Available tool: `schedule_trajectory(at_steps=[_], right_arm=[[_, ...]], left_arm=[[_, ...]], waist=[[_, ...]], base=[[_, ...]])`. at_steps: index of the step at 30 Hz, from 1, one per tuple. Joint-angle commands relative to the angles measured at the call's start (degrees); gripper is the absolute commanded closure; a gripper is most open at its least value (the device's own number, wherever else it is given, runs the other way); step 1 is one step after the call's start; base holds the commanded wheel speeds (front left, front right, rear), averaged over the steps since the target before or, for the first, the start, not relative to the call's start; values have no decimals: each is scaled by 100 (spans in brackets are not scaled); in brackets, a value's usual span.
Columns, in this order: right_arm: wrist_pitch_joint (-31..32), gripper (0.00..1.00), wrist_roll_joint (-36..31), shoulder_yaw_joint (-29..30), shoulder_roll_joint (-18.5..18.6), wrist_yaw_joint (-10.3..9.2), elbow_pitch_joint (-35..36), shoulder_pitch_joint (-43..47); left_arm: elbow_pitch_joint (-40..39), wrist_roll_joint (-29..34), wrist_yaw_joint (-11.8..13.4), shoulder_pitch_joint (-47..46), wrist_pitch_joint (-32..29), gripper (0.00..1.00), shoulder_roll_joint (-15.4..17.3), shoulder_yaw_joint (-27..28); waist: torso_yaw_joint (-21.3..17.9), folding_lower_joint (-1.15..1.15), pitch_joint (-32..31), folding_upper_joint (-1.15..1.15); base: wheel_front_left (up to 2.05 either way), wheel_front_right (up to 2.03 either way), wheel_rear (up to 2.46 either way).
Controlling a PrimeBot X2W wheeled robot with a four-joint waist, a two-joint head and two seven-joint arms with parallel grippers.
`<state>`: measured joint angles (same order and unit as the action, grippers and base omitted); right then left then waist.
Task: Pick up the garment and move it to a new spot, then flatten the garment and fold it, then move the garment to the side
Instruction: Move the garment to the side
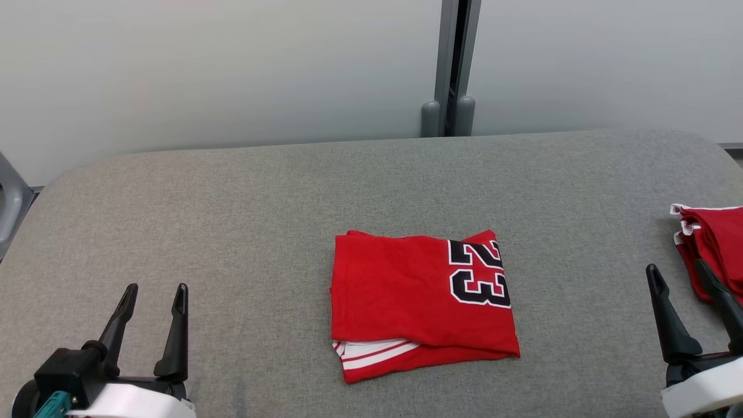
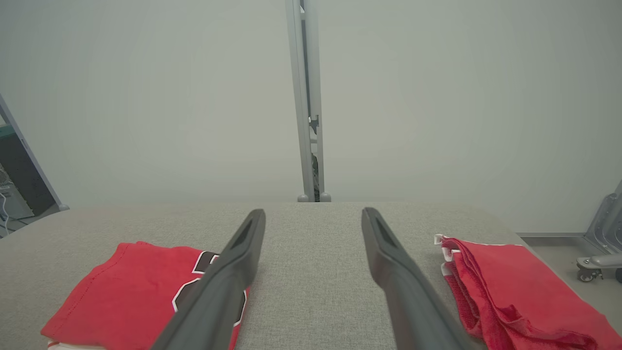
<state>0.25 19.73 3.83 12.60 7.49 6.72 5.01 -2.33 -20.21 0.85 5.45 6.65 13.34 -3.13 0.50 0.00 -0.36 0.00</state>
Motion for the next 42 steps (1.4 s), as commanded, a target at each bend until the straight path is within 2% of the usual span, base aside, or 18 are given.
schedule_trajectory(at_steps=[1, 9, 13, 24, 34, 35, 36, 37, 38, 39, 42], right_arm=[[21, 0, 45, 33, 32, 0, -7, 26], [69, 0, 43, 57, 84, 0, -33, -23], [146, 0, 179, -25, 59, 0, -280, -232], [-43, 0, 665, -1096, 205, 0, -2108, -1540], [-209, 0, 1183, -1896, 397, 0, -3140, -2127], [-232, 3, 1234, -1947, 417, 0, -3190, -2174], [-202, 53, 1297, -2028, 441, 0, -3250, -2219], [-184, 83, 1358, -2107, 469, 0, -3276, -2258], [-184, 83, 1358, -2107, 469, 0, -3276, -2258], [-186, 100, 1412, -2164, 505, 0, -3296, -2296], [-265, 100, 1497, -2333, 620, 0, -3307, -2362]], left_arm=[[-21, -13, 29, -15, 26, 0, 31, -3], [-47, -35, 50, -74, 55, 0, 38, -31], [-104, -43, 34, -221, 73, 0, 54, -40], [74, -76, -145, -1074, 351, 0, -54, -223], [399, -99, -181, -1398, 601, 0, -145, -255], [414, -99, -182, -1422, 611, 0, -143, -253], [427, -98, -180, -1444, 620, 0, -143, -253], [445, -96, -176, -1458, 632, 0, -143, -253], [445, -96, -176, -1458, 632, 0, -143, -253], [463, -94, -176, -1446, 644, 0, -133, -248], [513, -115, -165, -1392, 657, 0, -109, -229]], waist=[[14, 0, 4, 0], [131, 0, 29, 0], [250, 0, 203, 0], [875, 0, 1230, 0], [1141, 0, 1461, 0], [1144, 0, 1462, 0], [1145, 0, 1461, 0], [1141, 0, 1457, 0], [1141, 0, 1457, 0], [1126, 0, 1437, 0], [1022, 0, 1334, 0]], base=[[0, 0, 0], [0, 0, 0], [0, 0, 0], [0, 0, 0], [0, 0, 0], [0, 0, 0], [0, 0, 0], [0, 0, 0], [0, 0, 0], [0, 0, 0], [0, 0, 0]])
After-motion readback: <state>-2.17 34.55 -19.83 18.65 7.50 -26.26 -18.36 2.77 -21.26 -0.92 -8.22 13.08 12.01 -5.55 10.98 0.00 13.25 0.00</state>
